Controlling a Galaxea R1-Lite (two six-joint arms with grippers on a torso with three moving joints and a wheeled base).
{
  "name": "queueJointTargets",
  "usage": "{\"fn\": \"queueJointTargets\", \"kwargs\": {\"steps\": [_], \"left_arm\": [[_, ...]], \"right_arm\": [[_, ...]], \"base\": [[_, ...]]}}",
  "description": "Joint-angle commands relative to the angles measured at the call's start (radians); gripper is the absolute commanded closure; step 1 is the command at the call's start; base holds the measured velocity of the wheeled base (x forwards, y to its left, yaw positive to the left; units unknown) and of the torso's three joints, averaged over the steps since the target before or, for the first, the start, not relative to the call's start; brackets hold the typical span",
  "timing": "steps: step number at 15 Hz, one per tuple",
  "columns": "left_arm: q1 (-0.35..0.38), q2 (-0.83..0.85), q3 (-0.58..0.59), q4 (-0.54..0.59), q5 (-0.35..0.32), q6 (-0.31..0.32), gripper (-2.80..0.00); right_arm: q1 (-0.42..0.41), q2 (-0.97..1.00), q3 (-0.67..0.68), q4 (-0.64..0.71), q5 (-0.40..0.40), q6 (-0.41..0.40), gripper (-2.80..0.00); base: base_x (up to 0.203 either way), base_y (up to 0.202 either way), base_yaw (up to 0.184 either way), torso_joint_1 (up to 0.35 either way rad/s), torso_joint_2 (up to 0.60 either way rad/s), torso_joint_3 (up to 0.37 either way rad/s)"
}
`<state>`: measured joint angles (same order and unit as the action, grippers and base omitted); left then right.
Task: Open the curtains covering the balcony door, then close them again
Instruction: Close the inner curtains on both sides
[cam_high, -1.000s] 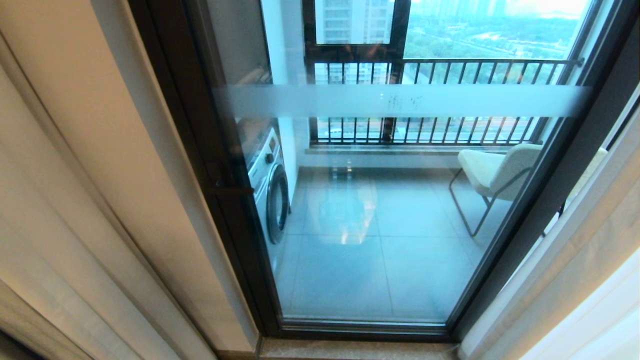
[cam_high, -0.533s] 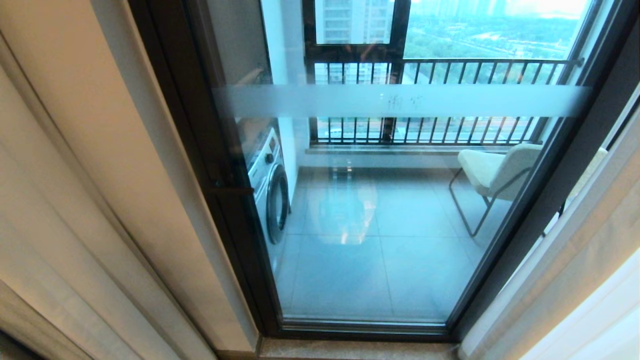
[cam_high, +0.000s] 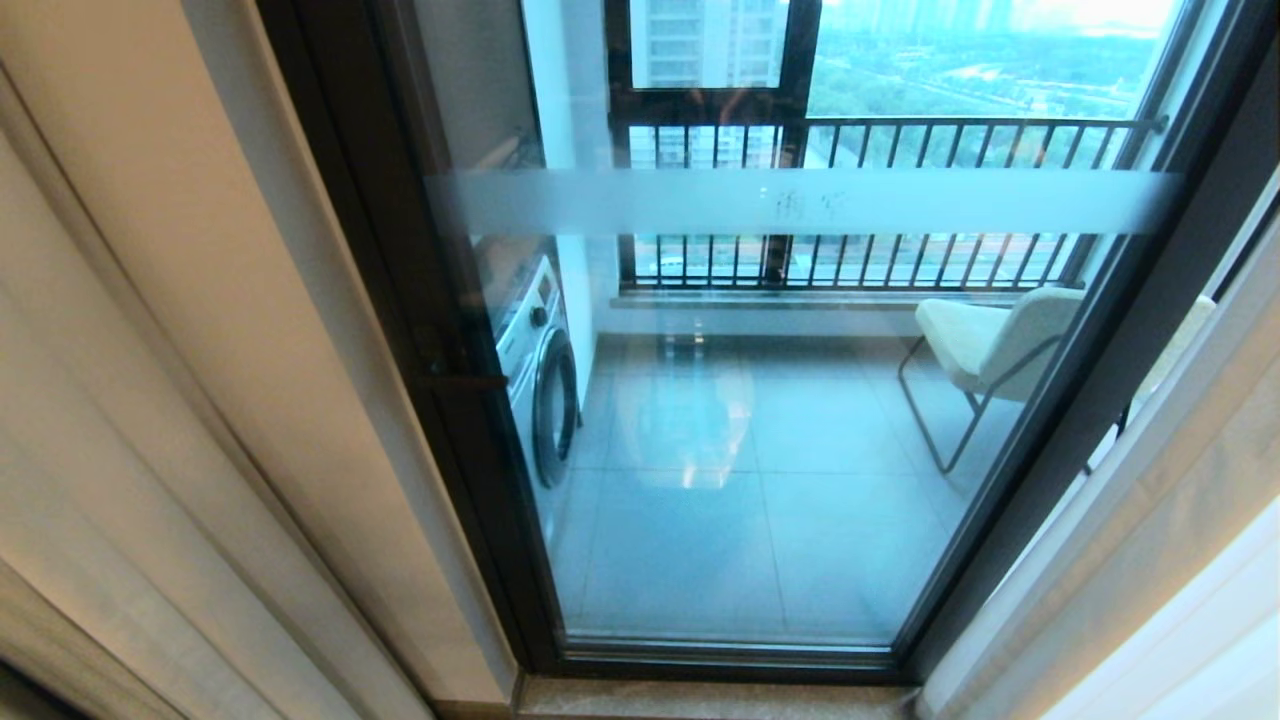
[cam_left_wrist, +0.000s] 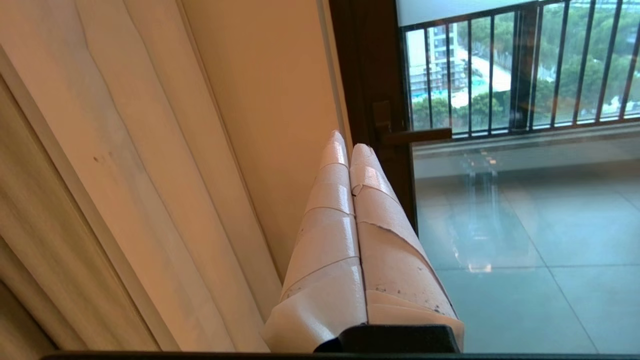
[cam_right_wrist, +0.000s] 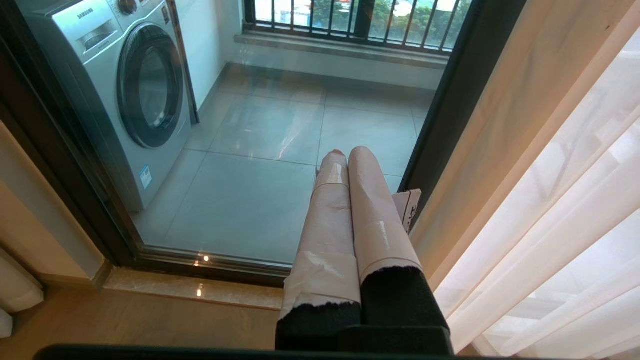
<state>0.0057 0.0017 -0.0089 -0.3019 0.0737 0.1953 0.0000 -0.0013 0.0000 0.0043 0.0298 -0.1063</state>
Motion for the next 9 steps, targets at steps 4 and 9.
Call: {"fn": "queueJointTargets", "kwargs": {"steps": [4, 9], "left_arm": [[0.000, 0.003, -0.139, 0.224, -0.011, -0.020, 0.00], [0.035, 0.252, -0.387, 0.373, 0.033, -0.162, 0.00]], "right_arm": [[0.000, 0.001, 0.000, 0.000, 0.001, -0.001, 0.00], [0.000, 0.001, 0.000, 0.000, 0.001, -0.001, 0.00]], "base": [[0.000, 0.000, 0.000, 0.000, 0.00, 0.000], [0.000, 0.000, 0.000, 0.000, 0.00, 0.000]]}}
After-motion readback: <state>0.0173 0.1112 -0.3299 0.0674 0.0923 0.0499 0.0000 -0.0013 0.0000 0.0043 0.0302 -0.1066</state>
